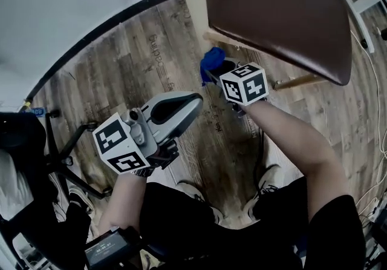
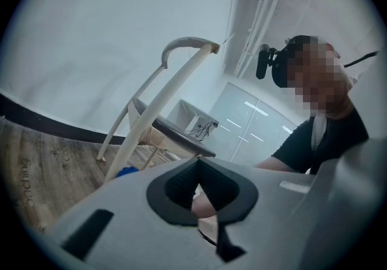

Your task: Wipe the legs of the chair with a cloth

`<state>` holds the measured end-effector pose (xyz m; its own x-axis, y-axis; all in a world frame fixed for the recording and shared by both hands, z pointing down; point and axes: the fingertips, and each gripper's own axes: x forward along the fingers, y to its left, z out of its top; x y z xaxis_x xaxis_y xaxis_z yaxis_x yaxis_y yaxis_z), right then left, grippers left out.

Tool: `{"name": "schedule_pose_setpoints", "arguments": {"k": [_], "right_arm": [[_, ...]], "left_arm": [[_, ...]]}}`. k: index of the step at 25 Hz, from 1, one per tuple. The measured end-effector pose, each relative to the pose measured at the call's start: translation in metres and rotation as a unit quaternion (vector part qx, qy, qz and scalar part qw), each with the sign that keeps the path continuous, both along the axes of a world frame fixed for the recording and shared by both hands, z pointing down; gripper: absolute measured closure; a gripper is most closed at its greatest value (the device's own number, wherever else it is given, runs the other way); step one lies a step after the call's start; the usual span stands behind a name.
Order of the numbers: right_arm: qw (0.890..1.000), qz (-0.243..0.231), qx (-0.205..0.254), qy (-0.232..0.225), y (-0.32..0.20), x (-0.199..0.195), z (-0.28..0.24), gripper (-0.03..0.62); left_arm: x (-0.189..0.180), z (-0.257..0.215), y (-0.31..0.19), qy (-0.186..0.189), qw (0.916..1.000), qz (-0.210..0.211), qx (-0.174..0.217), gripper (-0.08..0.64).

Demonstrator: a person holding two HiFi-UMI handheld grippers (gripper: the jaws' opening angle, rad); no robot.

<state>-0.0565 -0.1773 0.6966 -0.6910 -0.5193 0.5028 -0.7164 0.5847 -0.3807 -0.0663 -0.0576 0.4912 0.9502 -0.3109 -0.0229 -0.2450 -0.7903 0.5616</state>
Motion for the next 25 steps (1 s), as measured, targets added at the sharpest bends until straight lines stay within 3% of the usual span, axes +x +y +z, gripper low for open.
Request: {"name": "schedule_pose_setpoints", "arguments": {"k": [6,12,18,25], "right_arm": [[0.994,-0.017,0.059,-0.095,0.013,-0.012,-0.099,0.493],[0.984,-0.011,0.022,-0.177,0.028,-0.013,-0.146,0.494],[0.975,0.024,-0.010,-0.222,0.047,0.056,-0.176,0.494],[0.976,0.082,-0.033,-0.198,0.087,0.138,-0.184,0.494]], "left_arm": [[0.027,-0.006,-0.003,0.006,0.9999,0.008,0.008,0.561],[0.030,-0.017,-0.002,0.026,0.9995,0.014,0.012,0.561],[0.031,-0.014,-0.002,0.028,0.9995,0.014,0.002,0.561],[0.031,-0.010,-0.001,0.031,0.9993,0.021,-0.004,0.561]]}}
